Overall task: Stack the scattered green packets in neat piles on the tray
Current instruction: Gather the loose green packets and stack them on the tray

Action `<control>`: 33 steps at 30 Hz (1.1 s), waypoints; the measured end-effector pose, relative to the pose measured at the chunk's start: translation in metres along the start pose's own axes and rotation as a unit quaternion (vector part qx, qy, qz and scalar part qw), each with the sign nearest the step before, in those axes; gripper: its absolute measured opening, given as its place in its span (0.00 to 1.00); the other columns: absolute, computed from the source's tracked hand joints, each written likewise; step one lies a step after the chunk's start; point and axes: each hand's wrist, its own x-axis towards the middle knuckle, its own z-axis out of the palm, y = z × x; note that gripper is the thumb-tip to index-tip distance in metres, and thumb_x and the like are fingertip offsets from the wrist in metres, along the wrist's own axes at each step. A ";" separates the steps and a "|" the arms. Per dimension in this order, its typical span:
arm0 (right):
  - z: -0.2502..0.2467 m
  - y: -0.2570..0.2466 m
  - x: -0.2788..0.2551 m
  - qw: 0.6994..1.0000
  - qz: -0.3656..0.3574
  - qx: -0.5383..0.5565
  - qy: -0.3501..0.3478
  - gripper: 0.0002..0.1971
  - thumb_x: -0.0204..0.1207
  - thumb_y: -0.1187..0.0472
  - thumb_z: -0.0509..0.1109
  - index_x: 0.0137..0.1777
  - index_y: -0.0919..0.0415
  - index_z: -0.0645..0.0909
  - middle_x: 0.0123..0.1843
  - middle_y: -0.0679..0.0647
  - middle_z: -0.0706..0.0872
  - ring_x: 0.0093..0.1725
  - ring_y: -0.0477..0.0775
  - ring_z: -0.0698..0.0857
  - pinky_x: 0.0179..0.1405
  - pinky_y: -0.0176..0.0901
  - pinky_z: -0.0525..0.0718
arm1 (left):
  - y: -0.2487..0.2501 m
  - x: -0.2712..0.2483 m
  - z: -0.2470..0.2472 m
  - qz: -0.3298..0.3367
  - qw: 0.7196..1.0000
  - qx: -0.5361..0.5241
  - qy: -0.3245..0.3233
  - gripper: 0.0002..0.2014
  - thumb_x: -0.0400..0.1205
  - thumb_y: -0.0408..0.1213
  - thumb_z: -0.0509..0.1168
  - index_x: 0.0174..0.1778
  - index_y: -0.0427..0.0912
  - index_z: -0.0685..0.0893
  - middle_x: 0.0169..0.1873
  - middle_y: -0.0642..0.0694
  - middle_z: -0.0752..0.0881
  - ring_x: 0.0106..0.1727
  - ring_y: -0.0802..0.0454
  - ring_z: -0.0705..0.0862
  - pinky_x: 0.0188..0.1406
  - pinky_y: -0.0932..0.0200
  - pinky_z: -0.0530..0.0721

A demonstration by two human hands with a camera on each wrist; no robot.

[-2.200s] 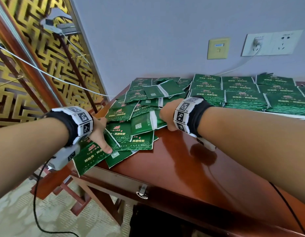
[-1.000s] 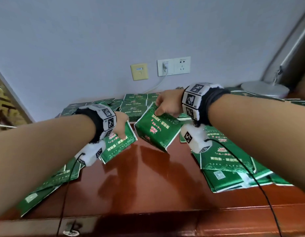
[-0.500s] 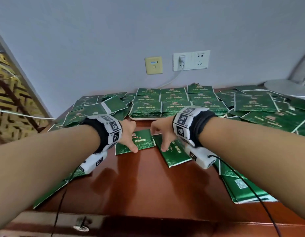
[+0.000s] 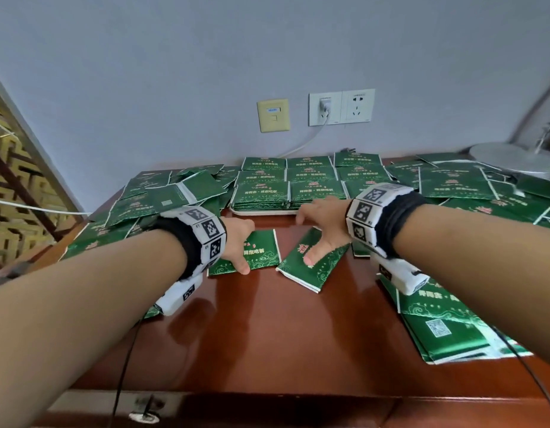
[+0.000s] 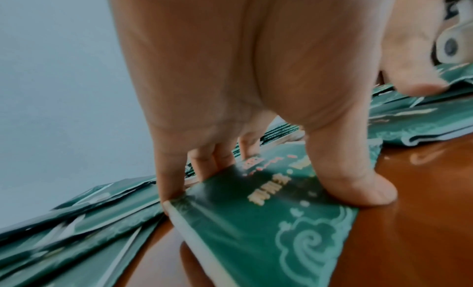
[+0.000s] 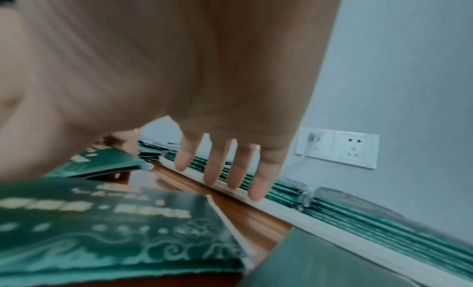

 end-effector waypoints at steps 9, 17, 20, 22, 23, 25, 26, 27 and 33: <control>0.003 -0.019 -0.012 0.995 -0.067 -0.059 -0.033 0.41 0.61 0.30 0.74 0.68 0.54 0.72 0.62 0.49 0.78 0.59 0.54 0.77 0.54 0.46 0.76 | 0.006 0.002 0.001 -0.013 1.000 0.013 -0.018 0.46 0.71 0.47 0.78 0.79 0.40 0.59 0.71 0.42 0.77 0.66 0.42 0.80 0.65 0.46 0.79; 0.011 -0.029 -0.016 0.999 -0.036 -0.004 -0.001 0.41 0.63 0.29 0.72 0.67 0.57 0.65 0.54 0.52 0.79 0.49 0.55 0.81 0.44 0.47 0.78 | -0.008 0.002 0.011 -0.029 0.999 -0.008 -0.026 0.46 0.75 0.55 0.72 0.80 0.40 0.54 0.71 0.41 0.74 0.65 0.43 0.79 0.64 0.46 0.80; -0.002 -0.025 -0.015 0.999 -0.030 0.018 0.023 0.49 0.55 0.32 0.79 0.69 0.57 0.63 0.59 0.53 0.75 0.50 0.54 0.78 0.45 0.47 0.76 | -0.015 0.003 0.008 -0.030 0.998 -0.034 -0.037 0.57 0.68 0.62 0.74 0.82 0.43 0.47 0.75 0.39 0.69 0.69 0.43 0.76 0.67 0.47 0.78; -0.011 -0.020 -0.010 0.999 -0.017 0.006 0.049 0.48 0.57 0.38 0.82 0.70 0.57 0.60 0.59 0.55 0.73 0.49 0.55 0.76 0.44 0.48 0.76 | -0.016 0.004 -0.002 -0.022 0.998 -0.058 -0.031 0.59 0.66 0.60 0.77 0.82 0.44 0.46 0.73 0.40 0.72 0.67 0.44 0.78 0.66 0.47 0.80; -0.016 -0.017 -0.006 0.998 -0.012 0.009 0.066 0.45 0.59 0.41 0.81 0.70 0.58 0.61 0.59 0.56 0.73 0.48 0.56 0.77 0.43 0.48 0.76 | -0.016 0.006 -0.009 -0.015 0.998 -0.058 -0.012 0.56 0.67 0.57 0.77 0.81 0.43 0.48 0.68 0.40 0.76 0.62 0.45 0.81 0.61 0.48 0.82; -0.027 -0.010 0.004 0.995 -0.002 0.023 0.094 0.41 0.61 0.44 0.81 0.67 0.59 0.62 0.57 0.57 0.74 0.48 0.58 0.79 0.45 0.51 0.80 | -0.016 0.011 -0.026 -0.003 0.998 -0.044 0.038 0.51 0.69 0.51 0.77 0.79 0.41 0.53 0.58 0.42 0.79 0.52 0.46 0.83 0.51 0.49 0.85; -0.032 -0.006 0.010 0.994 0.002 0.026 0.103 0.40 0.61 0.44 0.81 0.65 0.59 0.63 0.57 0.58 0.75 0.49 0.59 0.80 0.48 0.53 0.82 | -0.017 0.015 -0.036 0.002 0.998 -0.036 0.059 0.49 0.69 0.50 0.77 0.79 0.40 0.55 0.58 0.42 0.79 0.51 0.46 0.83 0.51 0.48 0.86; -0.038 -0.002 0.015 0.994 0.007 0.023 0.110 0.41 0.60 0.44 0.81 0.65 0.60 0.63 0.57 0.58 0.76 0.50 0.60 0.80 0.50 0.55 0.83 | -0.019 0.019 -0.046 0.004 0.997 -0.031 0.075 0.49 0.68 0.50 0.78 0.79 0.40 0.56 0.60 0.41 0.78 0.54 0.45 0.83 0.54 0.47 0.85; -0.065 0.037 0.063 0.993 0.029 -0.008 0.116 0.42 0.62 0.43 0.80 0.70 0.59 0.65 0.60 0.57 0.79 0.57 0.61 0.81 0.58 0.53 0.82 | -0.035 0.071 -0.095 0.024 0.993 -0.018 0.115 0.52 0.68 0.49 0.80 0.81 0.37 0.55 0.74 0.37 0.71 0.71 0.40 0.73 0.71 0.48 0.73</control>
